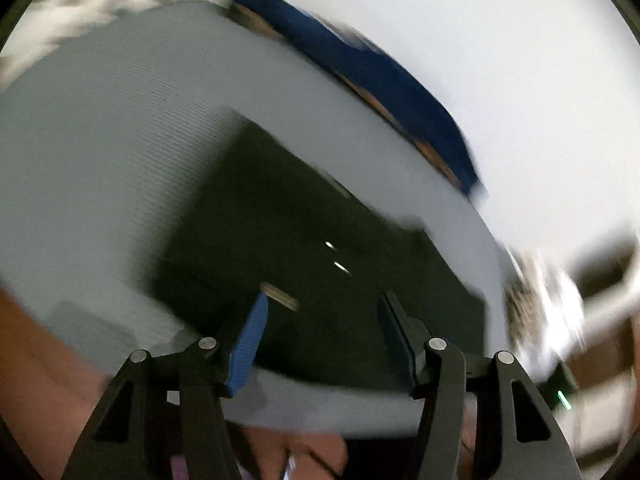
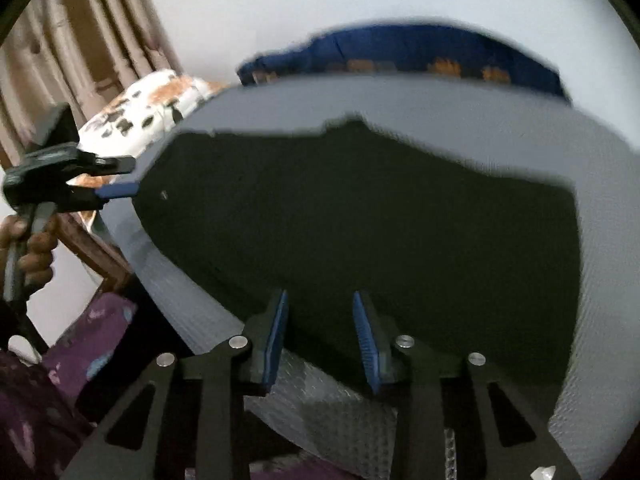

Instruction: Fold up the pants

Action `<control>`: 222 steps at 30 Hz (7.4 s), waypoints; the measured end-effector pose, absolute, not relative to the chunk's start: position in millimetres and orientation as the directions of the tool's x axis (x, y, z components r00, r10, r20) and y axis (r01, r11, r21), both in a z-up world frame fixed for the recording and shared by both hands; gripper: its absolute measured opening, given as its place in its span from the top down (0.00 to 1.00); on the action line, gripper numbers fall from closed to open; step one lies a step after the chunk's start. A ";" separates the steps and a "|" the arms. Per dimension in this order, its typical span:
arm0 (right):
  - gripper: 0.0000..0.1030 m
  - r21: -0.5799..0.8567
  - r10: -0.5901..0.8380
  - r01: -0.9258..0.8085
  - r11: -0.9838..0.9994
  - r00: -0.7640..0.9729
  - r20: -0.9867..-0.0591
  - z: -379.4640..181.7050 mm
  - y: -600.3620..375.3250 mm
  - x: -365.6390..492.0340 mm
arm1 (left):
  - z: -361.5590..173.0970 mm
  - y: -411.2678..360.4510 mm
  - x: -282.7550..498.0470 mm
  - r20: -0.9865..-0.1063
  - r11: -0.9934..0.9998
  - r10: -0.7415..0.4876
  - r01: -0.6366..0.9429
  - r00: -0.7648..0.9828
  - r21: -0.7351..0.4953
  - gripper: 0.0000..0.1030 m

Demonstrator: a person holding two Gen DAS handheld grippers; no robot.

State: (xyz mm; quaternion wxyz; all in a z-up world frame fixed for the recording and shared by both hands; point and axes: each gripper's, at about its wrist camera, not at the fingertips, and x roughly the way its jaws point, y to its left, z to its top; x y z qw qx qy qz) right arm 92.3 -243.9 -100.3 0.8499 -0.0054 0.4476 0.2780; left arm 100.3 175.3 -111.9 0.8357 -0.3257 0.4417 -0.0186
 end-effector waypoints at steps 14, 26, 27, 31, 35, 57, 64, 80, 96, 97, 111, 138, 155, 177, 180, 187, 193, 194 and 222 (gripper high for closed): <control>0.33 0.260 0.594 -0.653 0.711 0.360 -0.719 -63.6 -136.0 85.9 | -174.6 260.0 192.0 -0.709 0.745 -0.628 -0.016 0.320 -0.667 0.26; 0.33 0.443 0.651 -0.534 0.721 0.300 -0.698 -76.7 -132.5 107.2 | -191.1 232.5 242.4 -0.592 0.611 -0.791 0.157 0.153 -0.776 0.63; 0.33 0.453 0.656 -0.528 0.718 0.297 -0.694 -77.1 -131.0 108.4 | -193.7 237.9 232.2 -0.571 0.594 -0.802 0.137 0.175 -0.792 0.66; 0.33 0.451 0.658 -0.531 0.717 0.303 -0.690 -77.0 -127.8 108.0 | -180.6 250.5 211.9 -0.546 0.592 -0.787 0.106 0.287 -0.799 0.75; 0.33 0.451 0.662 -0.531 0.717 0.319 -0.678 -75.1 -130.4 106.8 | -150.2 222.4 198.7 -0.517 0.582 -0.780 0.102 0.352 -0.807 0.77; 0.03 0.165 0.561 -0.584 0.795 0.605 -0.565 -15.8 -113.0 47.2 | -59.3 67.5 186.1 -0.628 0.661 -0.737 0.076 0.250 -0.746 0.77; 0.17 -0.233 0.321 -0.503 0.833 0.781 -0.536 -25.2 -83.7 25.1 | -62.5 15.7 198.3 -0.642 0.660 -0.745 0.061 0.179 -0.749 0.77; 0.73 0.059 0.222 -0.240 0.969 0.740 -0.635 -11.3 -248.4 68.0 | -74.3 -144.3 224.3 -0.626 0.619 -0.779 0.183 0.020 -0.764 0.75; 0.68 0.686 0.511 0.107 0.719 0.588 -0.627 -84.9 -395.5 68.9 | -66.7 -101.7 215.1 -0.578 0.621 -0.783 0.342 0.230 -0.705 0.33; 0.60 0.694 0.515 0.109 0.712 0.590 -0.621 -84.5 -398.6 69.3 | -68.1 -86.3 211.0 -0.590 0.645 -0.764 0.327 0.262 -0.690 0.31; 0.23 0.462 0.405 -0.062 0.885 0.595 -0.695 -35.2 -404.6 98.2 | -127.8 -28.3 178.1 -0.702 0.769 -0.635 0.177 0.324 -0.614 0.30; 0.97 0.288 0.413 -0.296 0.911 0.646 -0.642 -22.2 -358.4 123.3 | -136.4 -61.3 196.4 -0.653 0.786 -0.618 0.312 0.438 -0.534 0.26; 0.60 0.363 0.361 -0.137 0.921 0.648 -0.671 -39.3 -380.5 109.5 | -127.6 -102.8 174.8 -0.769 0.914 -0.321 0.393 0.553 -0.099 0.26; 0.29 0.468 0.346 0.060 0.882 0.593 -0.727 -75.0 -415.5 97.8 | -118.2 -87.1 172.1 -0.786 0.947 -0.195 0.321 0.587 0.005 0.25; 0.27 0.448 0.334 0.046 0.893 0.600 -0.727 -69.5 -410.1 97.7 | -117.3 -87.6 170.2 -0.783 0.947 -0.187 0.321 0.593 0.017 0.24; 0.22 0.374 0.295 -0.009 0.927 0.634 -0.715 -44.4 -384.4 95.0 | -110.0 -87.0 164.6 -0.753 0.950 -0.139 0.301 0.643 0.081 0.15; 0.17 0.328 0.288 -0.067 0.942 0.665 -0.689 -24.5 -356.5 84.3 | -102.5 -58.5 163.4 -0.721 0.971 -0.120 0.231 0.682 0.056 0.11; 0.17 0.330 0.292 -0.073 0.941 0.669 -0.683 -24.2 -355.2 81.2 | -102.7 -48.8 165.2 -0.725 0.977 -0.123 0.211 0.678 0.032 0.11; 0.44 0.345 0.255 -0.010 0.939 0.692 -0.675 -32.7 -341.5 60.7 | -135.4 -1.6 140.1 -0.767 0.983 -0.158 0.172 0.622 -0.063 0.11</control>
